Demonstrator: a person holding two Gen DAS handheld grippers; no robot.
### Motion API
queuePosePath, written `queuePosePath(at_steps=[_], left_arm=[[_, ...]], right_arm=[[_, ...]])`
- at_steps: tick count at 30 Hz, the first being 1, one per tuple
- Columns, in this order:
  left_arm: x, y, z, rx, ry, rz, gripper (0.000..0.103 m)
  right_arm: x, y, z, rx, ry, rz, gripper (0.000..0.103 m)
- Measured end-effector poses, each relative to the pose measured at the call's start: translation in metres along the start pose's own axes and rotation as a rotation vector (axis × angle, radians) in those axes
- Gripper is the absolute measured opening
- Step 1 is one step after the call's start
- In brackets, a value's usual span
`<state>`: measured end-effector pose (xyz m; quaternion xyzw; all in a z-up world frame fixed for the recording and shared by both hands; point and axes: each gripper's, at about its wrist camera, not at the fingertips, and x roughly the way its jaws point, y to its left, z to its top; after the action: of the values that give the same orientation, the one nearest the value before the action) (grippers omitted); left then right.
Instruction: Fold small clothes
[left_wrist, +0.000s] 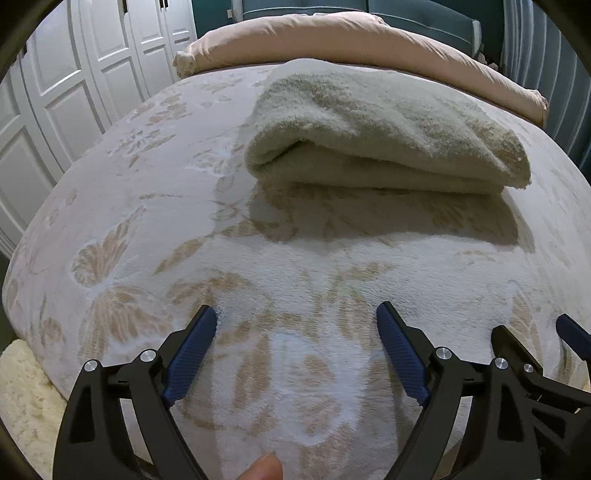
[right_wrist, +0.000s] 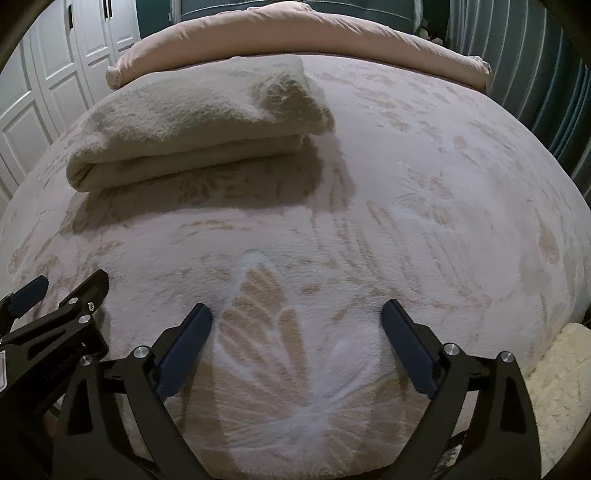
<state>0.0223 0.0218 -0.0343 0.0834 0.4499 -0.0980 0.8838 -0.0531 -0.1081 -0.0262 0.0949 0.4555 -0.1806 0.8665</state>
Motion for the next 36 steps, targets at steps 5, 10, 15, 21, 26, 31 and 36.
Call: queuePosePath(at_steps=[5, 10, 15, 21, 26, 31, 36], left_arm=[[-0.0015, -0.0010, -0.0022, -0.007, -0.009, 0.001, 0.086], [-0.0012, 0.0006, -0.0033, -0.010, -0.017, 0.004, 0.088], [-0.0004, 0.0010, -0.0027, -0.012, -0.007, 0.005, 0.088], [0.0018, 0.0034, 0.0001, -0.010, 0.003, 0.008, 0.090], [0.0032, 0.0040, 0.0016, -0.010, 0.011, 0.011, 0.090], [0.0030, 0.0035, 0.0012, -0.010, 0.011, 0.010, 0.090], [0.0042, 0.0030, 0.0024, -0.009, 0.028, 0.017, 0.090]], right_arm=[[0.0016, -0.0018, 0.0005, 0.001, 0.002, 0.002, 0.094], [0.0030, -0.0047, 0.0013, -0.004, -0.001, 0.000, 0.096], [0.0041, -0.0052, 0.0010, 0.003, -0.001, 0.005, 0.097], [0.0064, -0.0081, 0.0033, 0.001, 0.004, 0.010, 0.098], [0.0068, -0.0077, 0.0030, 0.002, 0.003, 0.012, 0.098], [0.0072, -0.0075, 0.0033, 0.002, 0.003, 0.012, 0.098], [0.0078, -0.0055, 0.0036, 0.008, 0.008, 0.009, 0.098]])
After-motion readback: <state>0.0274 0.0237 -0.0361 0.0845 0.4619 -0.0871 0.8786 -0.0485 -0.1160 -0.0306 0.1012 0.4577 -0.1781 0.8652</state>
